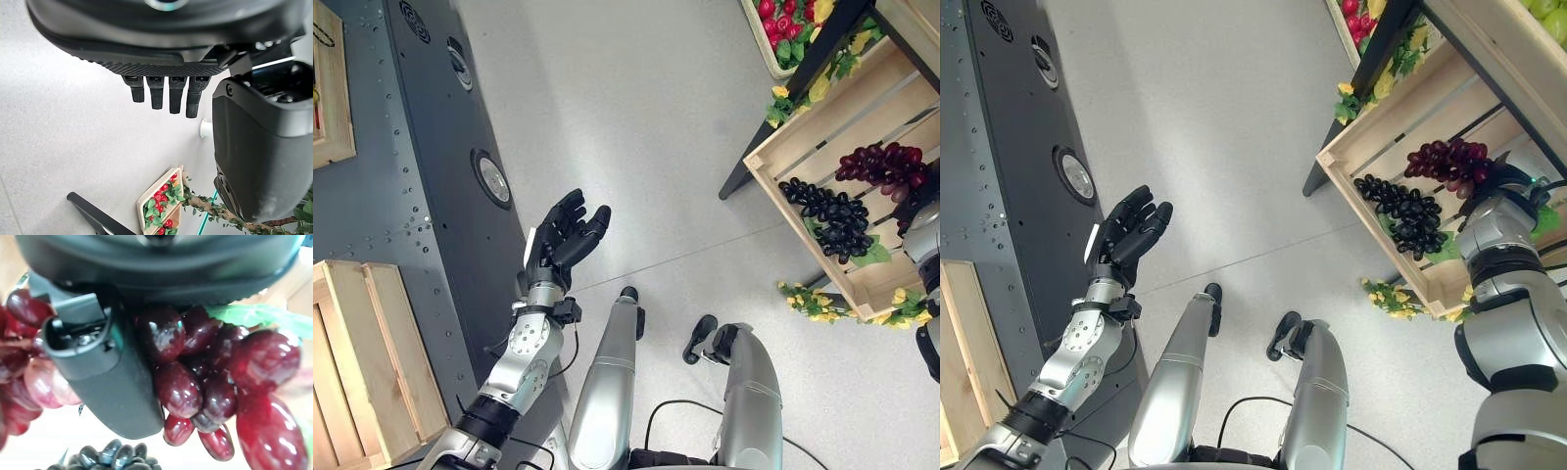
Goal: Pick up the fruits from the basket on one side to the basket on the other side
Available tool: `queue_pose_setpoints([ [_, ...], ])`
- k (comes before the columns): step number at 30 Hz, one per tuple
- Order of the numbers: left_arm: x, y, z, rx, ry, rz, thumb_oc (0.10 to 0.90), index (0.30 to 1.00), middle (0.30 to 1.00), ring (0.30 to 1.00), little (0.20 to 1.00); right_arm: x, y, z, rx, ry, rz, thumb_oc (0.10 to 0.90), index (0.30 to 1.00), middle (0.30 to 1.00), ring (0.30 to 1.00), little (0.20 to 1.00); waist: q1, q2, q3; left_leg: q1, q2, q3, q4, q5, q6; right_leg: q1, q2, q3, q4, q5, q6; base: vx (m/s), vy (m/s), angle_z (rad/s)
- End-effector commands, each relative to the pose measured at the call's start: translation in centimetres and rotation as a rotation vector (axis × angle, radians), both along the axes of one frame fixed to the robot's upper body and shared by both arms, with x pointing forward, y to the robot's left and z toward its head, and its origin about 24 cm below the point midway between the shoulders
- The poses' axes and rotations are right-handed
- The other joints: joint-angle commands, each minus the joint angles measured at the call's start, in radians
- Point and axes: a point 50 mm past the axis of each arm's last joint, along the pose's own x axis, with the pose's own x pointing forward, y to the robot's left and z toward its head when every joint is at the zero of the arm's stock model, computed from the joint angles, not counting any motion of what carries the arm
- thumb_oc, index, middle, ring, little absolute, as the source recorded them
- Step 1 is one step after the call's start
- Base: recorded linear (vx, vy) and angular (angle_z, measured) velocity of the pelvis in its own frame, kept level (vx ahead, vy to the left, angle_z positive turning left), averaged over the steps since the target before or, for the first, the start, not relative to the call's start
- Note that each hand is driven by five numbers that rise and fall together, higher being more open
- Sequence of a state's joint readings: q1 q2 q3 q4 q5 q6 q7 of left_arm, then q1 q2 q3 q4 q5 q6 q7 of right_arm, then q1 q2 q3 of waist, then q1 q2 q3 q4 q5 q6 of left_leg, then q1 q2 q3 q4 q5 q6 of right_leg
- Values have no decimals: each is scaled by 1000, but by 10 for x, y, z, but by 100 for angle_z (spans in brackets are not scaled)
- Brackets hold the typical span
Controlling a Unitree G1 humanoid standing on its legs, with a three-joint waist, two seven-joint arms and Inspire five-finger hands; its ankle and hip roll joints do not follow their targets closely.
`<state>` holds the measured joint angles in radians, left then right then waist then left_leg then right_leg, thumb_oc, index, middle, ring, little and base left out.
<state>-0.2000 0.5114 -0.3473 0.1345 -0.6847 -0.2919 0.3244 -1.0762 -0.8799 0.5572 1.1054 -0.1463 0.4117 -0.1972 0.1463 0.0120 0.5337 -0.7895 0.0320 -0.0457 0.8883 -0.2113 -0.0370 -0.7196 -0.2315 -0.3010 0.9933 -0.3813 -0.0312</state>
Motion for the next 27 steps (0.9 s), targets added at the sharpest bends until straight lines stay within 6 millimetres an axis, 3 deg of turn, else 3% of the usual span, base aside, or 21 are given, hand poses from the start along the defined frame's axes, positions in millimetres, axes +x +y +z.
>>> queue_pose_setpoints([
  [1, -6, -14, 47, -83, -242, -76, 800, 900, 900, 900, 900, -40, -46, 84, -142, -318, -200, 800, 900, 900, 900, 900, -14, 35, -14, 93, -20, 109, -26, -80, 117, 71, 39, 38, -85, 90, -35, 0, 0, 0],
  [13, -1, -18, 50, -108, -241, -67, 800, 900, 900, 900, 900, -25, -32, 66, 204, -525, -68, 800, 900, 900, 900, 900, -34, 46, -14, 96, -11, 120, -14, -87, 117, 62, 41, 51, -74, 81, -40, -1, 2, -2],
  [22, 0, -21, 51, -119, -253, -65, 800, 900, 900, 900, 900, -14, -19, 66, 214, -513, 52, 800, 900, 900, 900, 900, -43, 44, -14, 123, -7, 129, -28, -90, 119, 79, 43, 58, -87, 83, -38, 0, 0, 0],
  [27, 1, -22, 52, -123, -251, -61, 800, 900, 900, 900, 900, -5, -1, 63, 216, -517, 139, 800, 900, 900, 900, 900, -50, 39, -14, 148, -6, 135, -37, -96, 123, 97, 42, 64, -100, 86, -35, 3, 8, 0],
])
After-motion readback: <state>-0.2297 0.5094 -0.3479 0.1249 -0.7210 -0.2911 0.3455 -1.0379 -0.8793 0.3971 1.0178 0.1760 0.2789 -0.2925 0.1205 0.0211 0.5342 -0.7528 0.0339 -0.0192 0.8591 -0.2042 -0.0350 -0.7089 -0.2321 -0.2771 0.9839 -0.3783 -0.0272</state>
